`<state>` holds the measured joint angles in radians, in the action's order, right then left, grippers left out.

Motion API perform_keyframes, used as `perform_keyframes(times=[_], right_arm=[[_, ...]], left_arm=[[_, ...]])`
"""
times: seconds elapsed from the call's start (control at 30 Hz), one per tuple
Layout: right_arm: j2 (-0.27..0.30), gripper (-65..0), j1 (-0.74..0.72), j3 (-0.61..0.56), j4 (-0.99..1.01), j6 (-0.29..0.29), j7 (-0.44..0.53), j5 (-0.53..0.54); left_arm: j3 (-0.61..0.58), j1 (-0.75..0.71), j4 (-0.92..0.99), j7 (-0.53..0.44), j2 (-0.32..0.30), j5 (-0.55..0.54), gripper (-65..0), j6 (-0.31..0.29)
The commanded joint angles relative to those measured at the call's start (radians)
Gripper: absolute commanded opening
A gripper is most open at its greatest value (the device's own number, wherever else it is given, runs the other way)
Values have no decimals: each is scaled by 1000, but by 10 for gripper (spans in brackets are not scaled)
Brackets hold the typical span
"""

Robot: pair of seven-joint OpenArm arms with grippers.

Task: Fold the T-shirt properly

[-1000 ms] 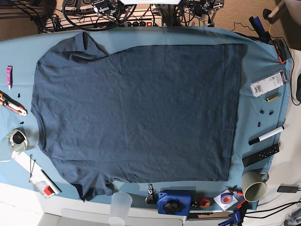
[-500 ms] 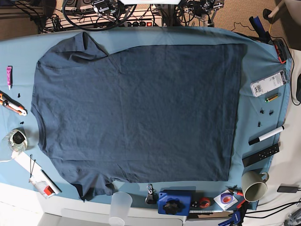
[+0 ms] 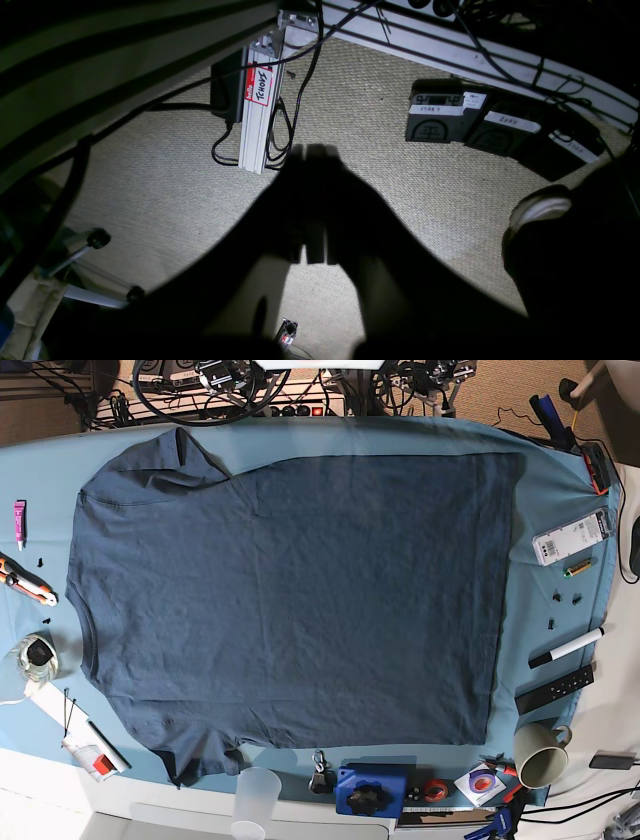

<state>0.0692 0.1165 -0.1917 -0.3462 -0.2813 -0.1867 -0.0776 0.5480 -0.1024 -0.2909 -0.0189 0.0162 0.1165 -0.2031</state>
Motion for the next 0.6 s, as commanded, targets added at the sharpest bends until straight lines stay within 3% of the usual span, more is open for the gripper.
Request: perform_keyframes(times=[0.0,0.33,0.57], right_arm=[[6,-650,0,3,-6,-6,-4,7],[9,-650,0,3,-6,-6,-6,7],[46,-650,24,3,-42,-6,-58,10]], left_arm=[[-2,-2,-6,-7,0,3,-650,-7],[-2,-3,-6,-7,-1,3,-650,-7],[-2,-42,-42,-4,-31,3,-650,-6]])
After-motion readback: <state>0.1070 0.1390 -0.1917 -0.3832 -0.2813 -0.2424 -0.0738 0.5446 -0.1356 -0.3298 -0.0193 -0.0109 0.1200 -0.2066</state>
